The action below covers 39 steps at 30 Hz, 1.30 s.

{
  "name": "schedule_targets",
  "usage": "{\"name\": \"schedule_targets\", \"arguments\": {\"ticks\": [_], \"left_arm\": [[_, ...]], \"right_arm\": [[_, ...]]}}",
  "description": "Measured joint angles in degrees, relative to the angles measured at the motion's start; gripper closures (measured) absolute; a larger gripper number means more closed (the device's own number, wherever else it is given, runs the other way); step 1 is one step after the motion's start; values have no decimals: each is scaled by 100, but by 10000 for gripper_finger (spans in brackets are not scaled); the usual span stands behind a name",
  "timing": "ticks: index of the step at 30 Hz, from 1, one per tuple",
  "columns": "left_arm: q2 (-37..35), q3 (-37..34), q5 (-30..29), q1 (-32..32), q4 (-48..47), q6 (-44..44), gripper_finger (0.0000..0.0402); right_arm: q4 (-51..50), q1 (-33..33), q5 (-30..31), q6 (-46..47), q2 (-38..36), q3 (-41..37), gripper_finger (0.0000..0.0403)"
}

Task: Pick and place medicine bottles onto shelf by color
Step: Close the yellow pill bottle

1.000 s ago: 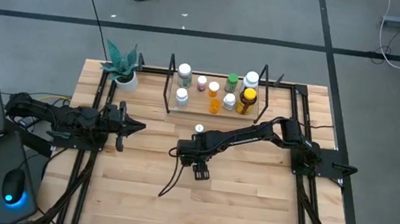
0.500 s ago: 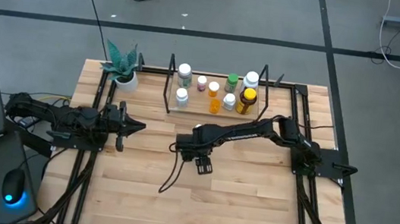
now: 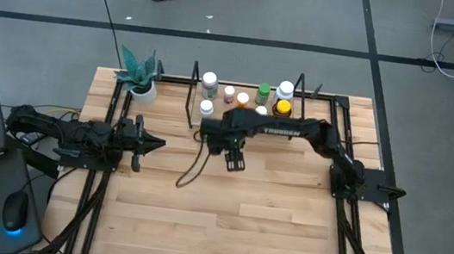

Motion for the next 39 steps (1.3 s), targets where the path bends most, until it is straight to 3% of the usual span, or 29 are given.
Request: {"name": "schedule_targets", "arguments": {"ticks": [9,21,34,39], "left_arm": [[0,-2,2,1,-2,0,377],[0,-2,2,2,0,0,366],[-2,-2,2,0,-2,0,375],[-2,-2,2,2,0,0,368]], "right_arm": [[-418,-753,20,-200,-6,370,181],[-158,-1480,-111,-458,-6,370,180],[-133,-1626,-448,-430,-216,355,180],[199,-1626,-446,-353,-564,-237,181]]}}
